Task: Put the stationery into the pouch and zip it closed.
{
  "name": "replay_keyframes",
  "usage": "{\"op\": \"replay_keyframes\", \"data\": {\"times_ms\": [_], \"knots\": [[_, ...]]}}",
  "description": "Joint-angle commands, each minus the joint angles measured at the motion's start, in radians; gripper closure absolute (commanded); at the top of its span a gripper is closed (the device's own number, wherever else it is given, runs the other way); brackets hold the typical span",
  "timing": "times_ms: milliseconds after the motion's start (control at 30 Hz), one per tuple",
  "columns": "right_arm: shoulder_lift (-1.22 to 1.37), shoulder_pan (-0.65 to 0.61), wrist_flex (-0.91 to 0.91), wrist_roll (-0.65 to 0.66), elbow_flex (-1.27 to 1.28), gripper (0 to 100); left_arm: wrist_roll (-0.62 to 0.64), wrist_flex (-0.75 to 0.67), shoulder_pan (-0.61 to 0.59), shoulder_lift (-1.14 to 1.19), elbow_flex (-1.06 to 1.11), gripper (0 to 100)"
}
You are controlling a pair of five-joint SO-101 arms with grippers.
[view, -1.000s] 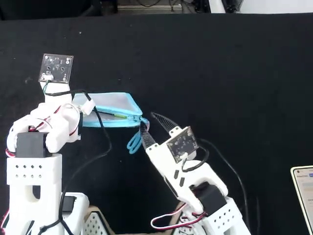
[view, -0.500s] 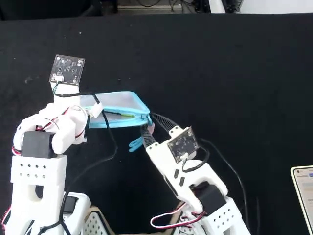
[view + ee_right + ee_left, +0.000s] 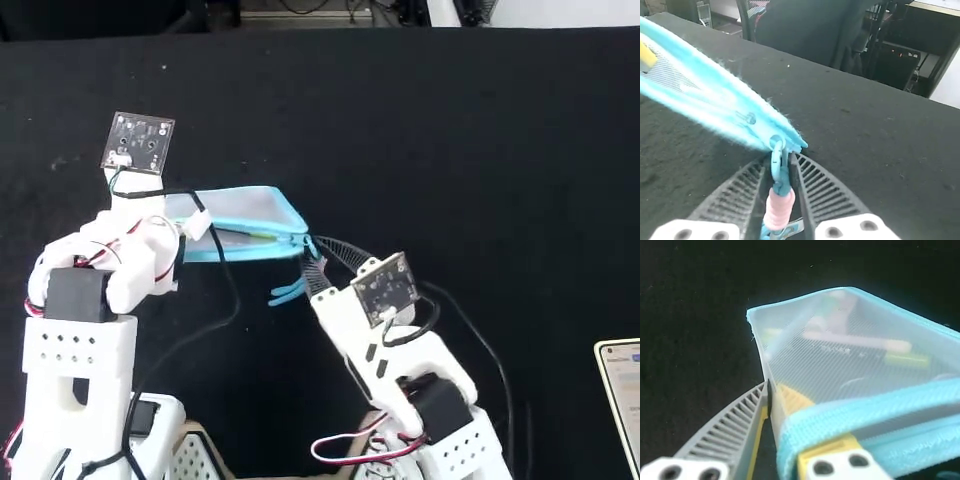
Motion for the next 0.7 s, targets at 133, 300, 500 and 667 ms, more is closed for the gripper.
{"op": "replay_keyframes", "data": {"times_ms": [133,300,500,667], "knots": [[-0.104,0.028,-0.026,0.078,-0.071,98.8,-0.008,0.005,-0.002,-0.015,-0.012,97],[-0.097,0.028,-0.032,0.118,-0.134,98.8,-0.003,-0.002,-0.002,-0.015,-0.018,97],[-0.088,0.028,-0.043,0.118,-0.225,98.8,-0.002,-0.003,-0.007,-0.015,-0.021,97],[0.022,0.028,-0.041,0.118,-0.309,98.8,-0.002,0.003,-0.012,-0.017,-0.058,97]]}}
